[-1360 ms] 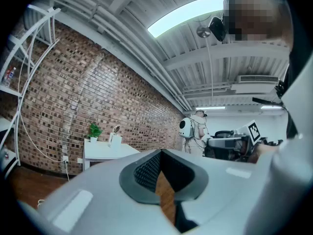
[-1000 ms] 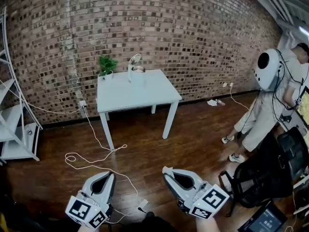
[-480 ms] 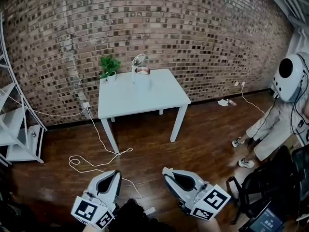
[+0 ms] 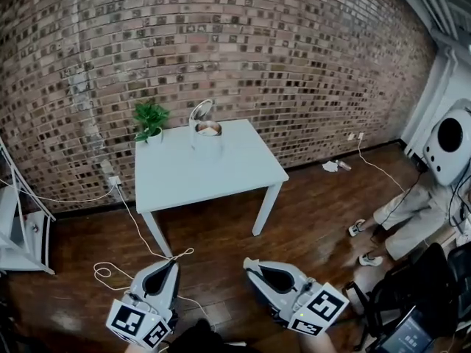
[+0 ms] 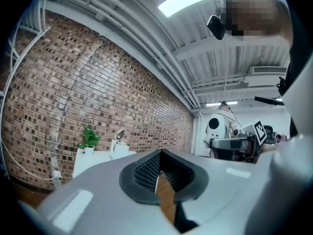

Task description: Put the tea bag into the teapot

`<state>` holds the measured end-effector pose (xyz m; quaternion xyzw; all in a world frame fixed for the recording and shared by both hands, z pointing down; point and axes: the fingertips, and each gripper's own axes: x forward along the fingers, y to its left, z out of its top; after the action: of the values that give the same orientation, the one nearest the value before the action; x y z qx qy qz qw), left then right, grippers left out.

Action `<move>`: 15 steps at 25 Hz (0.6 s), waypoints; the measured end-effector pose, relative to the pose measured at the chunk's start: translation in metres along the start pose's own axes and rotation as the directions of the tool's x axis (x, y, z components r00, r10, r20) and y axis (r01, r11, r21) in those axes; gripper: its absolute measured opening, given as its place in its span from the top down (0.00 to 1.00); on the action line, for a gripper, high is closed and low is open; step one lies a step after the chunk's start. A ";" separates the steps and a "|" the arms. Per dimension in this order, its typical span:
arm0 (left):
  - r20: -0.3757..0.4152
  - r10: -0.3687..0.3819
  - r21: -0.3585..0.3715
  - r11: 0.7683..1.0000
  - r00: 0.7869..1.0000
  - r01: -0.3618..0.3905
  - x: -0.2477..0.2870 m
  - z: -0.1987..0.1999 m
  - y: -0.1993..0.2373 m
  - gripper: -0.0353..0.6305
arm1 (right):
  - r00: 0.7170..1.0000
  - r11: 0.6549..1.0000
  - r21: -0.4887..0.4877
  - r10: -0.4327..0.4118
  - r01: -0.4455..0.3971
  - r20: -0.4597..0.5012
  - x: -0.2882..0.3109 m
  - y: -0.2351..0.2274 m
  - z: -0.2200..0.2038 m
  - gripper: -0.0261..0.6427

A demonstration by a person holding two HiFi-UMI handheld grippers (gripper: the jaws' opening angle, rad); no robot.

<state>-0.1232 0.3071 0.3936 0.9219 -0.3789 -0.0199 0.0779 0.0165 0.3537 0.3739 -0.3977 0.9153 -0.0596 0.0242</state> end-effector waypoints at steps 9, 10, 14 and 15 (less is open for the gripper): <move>-0.054 -0.092 0.027 0.995 0.994 0.093 0.080 0.024 0.071 0.94 | 0.998 0.998 0.021 -0.065 0.065 0.000 0.087 -0.061 0.019 0.90; -0.054 -0.095 0.027 0.995 0.994 0.097 0.087 0.026 0.077 0.94 | 0.998 0.998 0.017 -0.063 0.063 -0.004 0.094 -0.066 0.020 0.90; -0.052 -0.088 0.017 0.996 0.995 0.089 0.119 0.030 0.101 0.94 | 0.997 0.997 0.003 -0.074 0.074 -0.006 0.112 -0.100 0.027 0.90; -0.055 -0.079 0.010 0.997 0.995 0.080 0.127 0.028 0.108 0.94 | 0.997 0.997 0.006 -0.075 0.075 -0.005 0.115 -0.112 0.027 0.90</move>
<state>-0.1100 0.1387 0.3854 0.9369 -0.3398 0.0047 0.0816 0.0214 0.1914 0.3619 -0.4317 0.8995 -0.0642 0.0209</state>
